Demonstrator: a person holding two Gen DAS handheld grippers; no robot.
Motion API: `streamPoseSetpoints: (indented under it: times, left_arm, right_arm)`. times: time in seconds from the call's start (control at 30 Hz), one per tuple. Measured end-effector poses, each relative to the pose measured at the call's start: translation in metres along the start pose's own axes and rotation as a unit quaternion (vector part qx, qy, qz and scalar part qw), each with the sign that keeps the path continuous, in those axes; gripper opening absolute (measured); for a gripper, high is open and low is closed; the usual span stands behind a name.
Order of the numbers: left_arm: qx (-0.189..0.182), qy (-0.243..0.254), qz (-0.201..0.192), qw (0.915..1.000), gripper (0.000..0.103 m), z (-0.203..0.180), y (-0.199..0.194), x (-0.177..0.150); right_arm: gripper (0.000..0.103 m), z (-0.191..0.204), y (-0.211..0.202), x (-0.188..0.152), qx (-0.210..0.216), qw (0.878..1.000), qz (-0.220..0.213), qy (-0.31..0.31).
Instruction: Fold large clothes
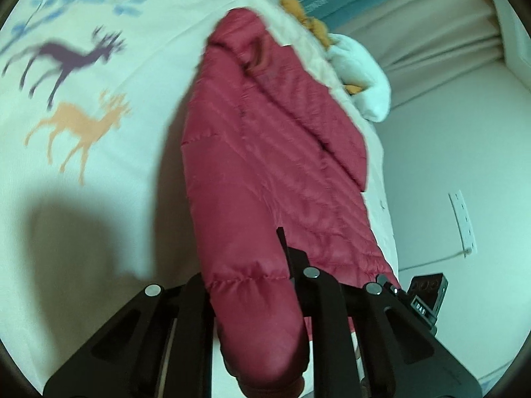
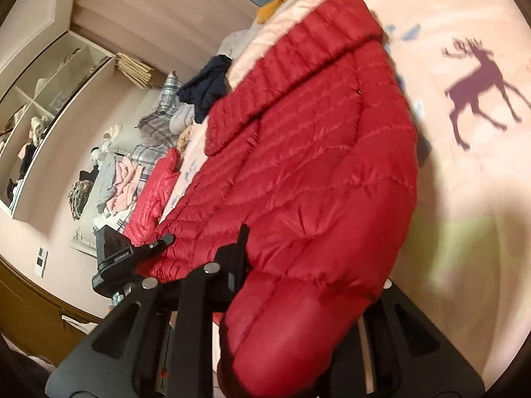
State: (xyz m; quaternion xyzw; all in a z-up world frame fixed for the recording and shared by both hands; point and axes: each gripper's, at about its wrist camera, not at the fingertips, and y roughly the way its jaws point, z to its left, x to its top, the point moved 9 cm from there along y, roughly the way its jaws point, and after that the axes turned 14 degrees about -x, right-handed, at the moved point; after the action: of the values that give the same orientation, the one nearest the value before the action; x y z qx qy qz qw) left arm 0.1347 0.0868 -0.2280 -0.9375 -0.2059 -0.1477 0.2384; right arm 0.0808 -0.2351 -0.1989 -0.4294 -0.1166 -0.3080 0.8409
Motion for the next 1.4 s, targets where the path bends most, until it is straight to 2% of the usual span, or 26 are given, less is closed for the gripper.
streamPoseSetpoints:
  times: [0.43,0.63,0.93,1.17,1.4]
  left_arm:
    - [-0.048,0.115,-0.008,0.9922,0.015,-0.083,-0.021,0.006]
    - [-0.071,0.164,-0.008,0.9839,0.015,-0.123,-0.038,0.003]
    - [-0.091,0.211,-0.002,0.9732,0.015,-0.159,-0.056,-0.012]
    - [-0.115,0.265,-0.003,0.9575,0.015,-0.190,-0.080,-0.028]
    - [-0.167,0.291,-0.008,0.9422,0.015,-0.216,-0.099,-0.038]
  right_arm:
    - [0.018,0.035,-0.065,0.022,0.029,0.996,-0.065,-0.062]
    - [0.018,0.056,-0.103,0.024,0.042,0.989,-0.094,-0.109]
    - [0.018,0.085,-0.150,0.017,0.067,0.974,-0.130,-0.172]
    - [0.018,0.104,-0.187,0.007,0.114,0.958,-0.158,-0.209]
    - [0.021,0.112,-0.216,0.005,0.150,0.947,-0.180,-0.220]
